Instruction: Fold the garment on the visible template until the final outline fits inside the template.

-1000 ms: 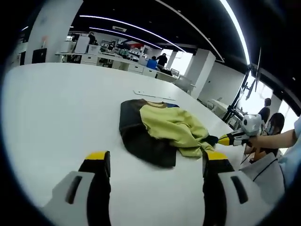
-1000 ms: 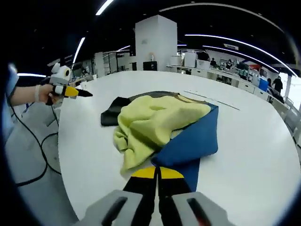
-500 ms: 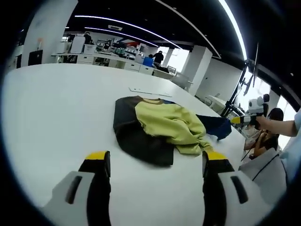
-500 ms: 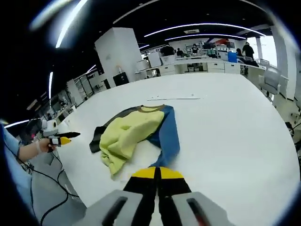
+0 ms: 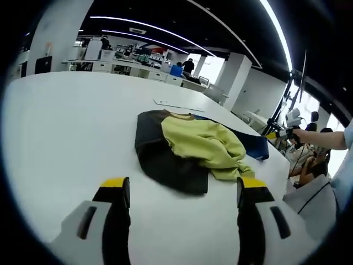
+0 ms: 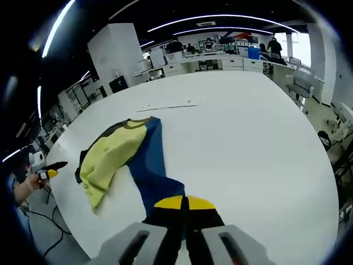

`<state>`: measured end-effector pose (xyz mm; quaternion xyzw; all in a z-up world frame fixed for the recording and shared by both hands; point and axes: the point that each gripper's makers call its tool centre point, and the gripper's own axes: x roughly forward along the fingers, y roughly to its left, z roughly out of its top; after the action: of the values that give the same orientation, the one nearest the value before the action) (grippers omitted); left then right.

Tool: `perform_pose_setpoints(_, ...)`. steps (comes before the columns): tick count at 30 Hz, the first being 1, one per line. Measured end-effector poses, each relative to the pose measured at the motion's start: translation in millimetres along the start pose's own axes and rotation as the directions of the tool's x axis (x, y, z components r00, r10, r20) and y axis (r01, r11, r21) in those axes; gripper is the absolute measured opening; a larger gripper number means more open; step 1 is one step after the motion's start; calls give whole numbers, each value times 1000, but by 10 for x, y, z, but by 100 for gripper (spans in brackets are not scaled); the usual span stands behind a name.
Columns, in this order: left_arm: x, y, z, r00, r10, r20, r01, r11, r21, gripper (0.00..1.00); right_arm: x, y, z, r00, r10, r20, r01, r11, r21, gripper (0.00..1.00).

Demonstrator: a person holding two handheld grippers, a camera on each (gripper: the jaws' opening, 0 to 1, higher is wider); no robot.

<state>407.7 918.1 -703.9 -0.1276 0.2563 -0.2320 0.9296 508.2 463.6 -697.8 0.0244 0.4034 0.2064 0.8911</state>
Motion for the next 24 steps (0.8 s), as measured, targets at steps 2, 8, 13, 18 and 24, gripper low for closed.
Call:
perform_pose_setpoints(2,4,24,-13,1000,7,-2,-7,1000,-8,77,78,-91,32,1000,-11,-6,11,1000,7,0)
perform_pose_setpoints(8,30,73,-45,1000,22,-13,-23,999,-24,76,301,-365,64,998,-55,-38,56,998,29,0)
perform_pose_setpoints(13,61,94,-72,999,28,-22,-29,999,-36,76,445,-569,112,993,-96,-69,96,995,0,0)
perform_pose_setpoints(18,82,80,-89,999,31,-25,-32,998,-47,76,521,-795,115,988,-125,-96,126,992,13,0)
perform_pose_setpoints(24,123,72,-96,999,29,-28,-31,998,-55,76,489,-1002,44,981,-148,-126,150,989,6,0)
